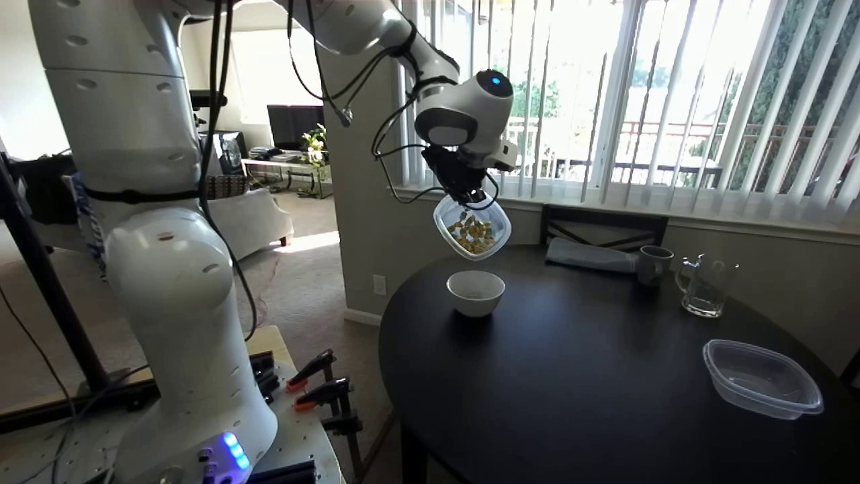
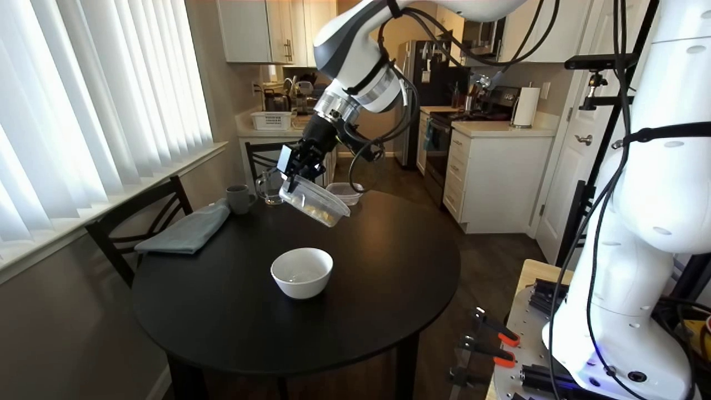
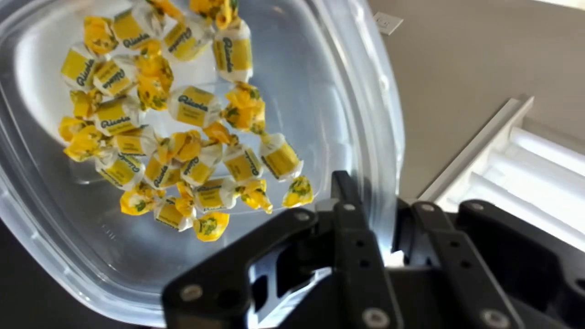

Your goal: Pick up the clear lunch box with candy and pour the candy into the white bowl

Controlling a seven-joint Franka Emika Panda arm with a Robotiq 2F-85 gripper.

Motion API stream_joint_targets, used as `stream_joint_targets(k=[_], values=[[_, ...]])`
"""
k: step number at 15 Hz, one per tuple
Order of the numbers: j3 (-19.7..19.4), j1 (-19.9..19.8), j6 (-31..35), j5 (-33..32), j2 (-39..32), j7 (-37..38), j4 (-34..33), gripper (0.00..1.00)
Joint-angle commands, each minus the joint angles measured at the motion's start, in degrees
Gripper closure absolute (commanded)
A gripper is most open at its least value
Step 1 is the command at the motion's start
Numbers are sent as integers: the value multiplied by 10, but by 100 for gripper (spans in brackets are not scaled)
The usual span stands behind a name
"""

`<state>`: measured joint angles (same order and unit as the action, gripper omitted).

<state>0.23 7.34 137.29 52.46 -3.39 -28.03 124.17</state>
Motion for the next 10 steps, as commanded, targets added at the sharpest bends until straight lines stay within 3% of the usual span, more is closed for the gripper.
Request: stream_joint_targets(k=[1, 5, 10], values=[[-3, -63, -121, 57, -79, -151, -68, 96], [-3, -118, -252, 54, -157, -269, -110, 96], [0, -131, -376, 5, -220, -328, -155, 96]])
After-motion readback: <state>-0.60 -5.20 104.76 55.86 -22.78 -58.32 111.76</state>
